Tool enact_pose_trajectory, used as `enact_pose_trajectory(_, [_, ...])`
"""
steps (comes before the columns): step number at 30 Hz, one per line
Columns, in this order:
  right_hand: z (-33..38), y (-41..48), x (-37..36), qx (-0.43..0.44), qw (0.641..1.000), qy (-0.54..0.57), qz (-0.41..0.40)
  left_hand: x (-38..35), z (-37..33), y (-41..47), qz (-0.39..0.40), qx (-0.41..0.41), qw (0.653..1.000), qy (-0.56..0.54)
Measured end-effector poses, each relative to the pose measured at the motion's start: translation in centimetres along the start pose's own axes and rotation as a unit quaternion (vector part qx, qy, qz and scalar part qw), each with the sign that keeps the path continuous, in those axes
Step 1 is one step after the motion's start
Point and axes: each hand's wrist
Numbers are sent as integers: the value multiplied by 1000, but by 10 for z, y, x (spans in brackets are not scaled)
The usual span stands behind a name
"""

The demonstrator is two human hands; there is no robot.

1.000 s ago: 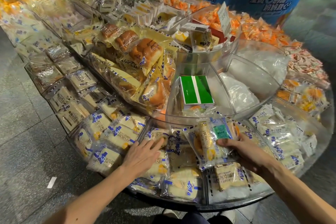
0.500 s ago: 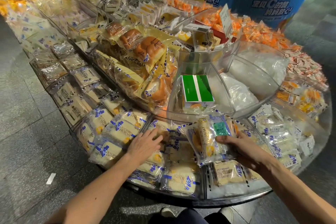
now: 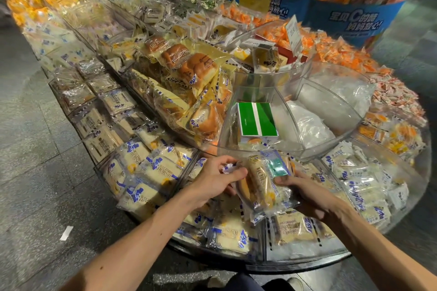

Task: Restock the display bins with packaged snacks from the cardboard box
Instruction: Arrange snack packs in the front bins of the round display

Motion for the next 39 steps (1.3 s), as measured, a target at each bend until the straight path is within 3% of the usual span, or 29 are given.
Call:
enact_pose_trajectory(6, [7,1,-4,23,991,135,1,-1,-9,-12,-48,-19,999,16])
enact_pose_trajectory(10, [0,11,-6,24,996,82,39,-10,-18,-12,-82,-21,983,164])
enact_pose_trajectory(12, [-5,18,-7,46,992,97,63,-15,-20,-6,-69,12,981,179])
enact_pose_trajectory(15, [-5,24,-16,61,990,105,69,-18,-17,-2,-111,28,976,184])
enact_pose_trajectory(17, [-6,25,-14,60,988,128,62,-16,-13,0,-123,9,983,138])
enact_pose_trajectory(20, [-15,29,-7,62,982,163,69,-15,-18,0,-129,-9,991,-41])
enact_pose_trajectory(23, [-12,28,-8,77,965,229,100,-12,-29,2,-126,11,969,-211])
enact_pose_trajectory(25, [-6,25,-9,96,963,233,98,-6,-33,5,-122,24,956,-266])
enact_pose_trajectory(28, [1,26,-2,108,966,221,79,8,-38,2,-132,0,945,-299])
enact_pose_trajectory(33, [4,20,14,117,970,210,33,60,-29,-15,-243,-24,938,-245])
enact_pose_trajectory(39, [-2,13,23,90,982,164,-2,76,22,-15,-286,41,934,-212])
Point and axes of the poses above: each hand's wrist, its own y-axis towards the middle knuckle, its own x-axis out of the back of the hand, z = x × y, and after that the axes turned 13 degrees about z, right-handed
